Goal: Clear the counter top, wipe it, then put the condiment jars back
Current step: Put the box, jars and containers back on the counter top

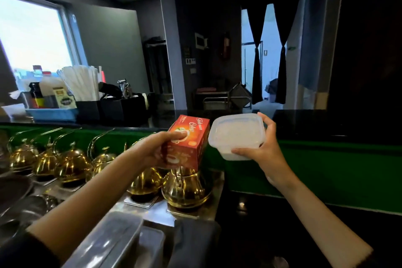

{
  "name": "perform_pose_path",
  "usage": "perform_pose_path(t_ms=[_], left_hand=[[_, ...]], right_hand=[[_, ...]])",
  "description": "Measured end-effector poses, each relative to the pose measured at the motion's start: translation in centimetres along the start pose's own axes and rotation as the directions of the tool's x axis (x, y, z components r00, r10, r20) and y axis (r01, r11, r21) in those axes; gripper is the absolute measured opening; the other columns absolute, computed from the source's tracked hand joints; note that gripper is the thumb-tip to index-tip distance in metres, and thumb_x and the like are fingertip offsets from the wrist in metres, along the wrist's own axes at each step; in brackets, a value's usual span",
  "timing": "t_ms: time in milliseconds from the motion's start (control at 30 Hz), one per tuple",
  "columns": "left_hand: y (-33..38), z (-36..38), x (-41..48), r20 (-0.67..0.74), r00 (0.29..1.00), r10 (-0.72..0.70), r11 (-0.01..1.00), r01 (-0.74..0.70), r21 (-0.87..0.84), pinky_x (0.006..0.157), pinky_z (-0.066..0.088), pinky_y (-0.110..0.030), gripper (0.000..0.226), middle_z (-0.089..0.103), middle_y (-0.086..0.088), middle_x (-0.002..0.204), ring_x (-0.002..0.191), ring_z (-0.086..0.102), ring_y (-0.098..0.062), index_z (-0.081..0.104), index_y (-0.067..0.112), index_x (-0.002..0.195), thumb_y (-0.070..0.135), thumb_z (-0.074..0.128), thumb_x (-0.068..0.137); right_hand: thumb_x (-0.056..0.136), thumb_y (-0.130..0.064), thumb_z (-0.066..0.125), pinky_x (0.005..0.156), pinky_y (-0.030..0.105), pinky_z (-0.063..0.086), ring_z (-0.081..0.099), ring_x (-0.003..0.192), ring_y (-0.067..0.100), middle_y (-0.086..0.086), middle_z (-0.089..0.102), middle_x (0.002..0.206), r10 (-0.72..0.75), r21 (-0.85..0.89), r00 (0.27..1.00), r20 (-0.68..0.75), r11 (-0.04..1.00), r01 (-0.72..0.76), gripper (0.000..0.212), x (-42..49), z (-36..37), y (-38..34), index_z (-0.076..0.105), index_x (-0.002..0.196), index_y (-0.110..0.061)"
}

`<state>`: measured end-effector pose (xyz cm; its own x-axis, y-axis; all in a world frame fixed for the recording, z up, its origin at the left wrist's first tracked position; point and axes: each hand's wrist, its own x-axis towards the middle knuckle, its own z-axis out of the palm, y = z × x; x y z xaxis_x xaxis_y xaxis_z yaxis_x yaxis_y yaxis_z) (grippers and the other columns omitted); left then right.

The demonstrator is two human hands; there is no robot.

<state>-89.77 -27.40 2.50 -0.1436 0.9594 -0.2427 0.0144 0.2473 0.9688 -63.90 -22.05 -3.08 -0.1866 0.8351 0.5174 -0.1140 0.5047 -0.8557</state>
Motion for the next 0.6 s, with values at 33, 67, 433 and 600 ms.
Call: perform_pose_path(t_ms=[33,67,433,600], left_hand=[[1.0,-0.7,1.1,-0.012,1.000,0.007,1.000,-0.007,0.009,0.076,0.054,-0.042,0.072,0.071,-0.011,0.097,0.086,0.068,-0.027,0.053,0.009,0.119,0.033,0.080,0.057],[2.0,-1.5,2.3,-0.043,0.999,0.010,1.000,-0.009,0.013,0.071,0.054,-0.041,0.073,0.070,-0.012,0.101,0.088,0.068,-0.027,0.052,0.010,0.119,0.033,0.081,0.057],[6.7,-7.3,15.9,-0.243,0.968,-0.057,0.997,0.068,0.037,0.083,0.052,-0.044,0.054,0.065,-0.014,0.106,0.095,0.064,-0.030,0.048,0.007,0.115,0.025,0.078,0.074],[7.5,-9.5,20.3,-0.295,0.953,-0.069,0.996,0.084,0.040,0.090,0.051,-0.040,0.051,0.067,-0.011,0.101,0.094,0.065,-0.027,0.052,0.006,0.113,0.028,0.078,0.074]], right_hand=[[0.058,-0.003,0.087,0.083,0.023,0.054,0.050,0.113,0.003,-0.016,0.044,0.124,-0.007,-0.006,1.000,0.005,1.000,0.007,0.107,1.6,0.6,0.4,0.023,0.139,-0.028],[0.058,-0.003,0.087,0.082,0.023,0.055,0.050,0.114,0.003,-0.014,0.045,0.124,-0.011,-0.005,1.000,0.008,1.000,0.011,0.106,3.2,1.3,0.8,0.023,0.140,-0.027],[0.057,-0.013,0.092,0.084,0.025,0.052,0.047,0.119,0.016,-0.001,0.041,0.133,0.037,-0.047,0.997,0.069,0.998,-0.034,0.112,16.7,7.6,8.2,0.018,0.140,-0.032],[0.057,-0.015,0.092,0.096,0.035,0.050,0.049,0.118,0.020,0.002,0.042,0.134,0.106,-0.060,0.992,0.065,0.993,-0.102,0.115,20.9,10.1,10.7,0.015,0.142,-0.029]])
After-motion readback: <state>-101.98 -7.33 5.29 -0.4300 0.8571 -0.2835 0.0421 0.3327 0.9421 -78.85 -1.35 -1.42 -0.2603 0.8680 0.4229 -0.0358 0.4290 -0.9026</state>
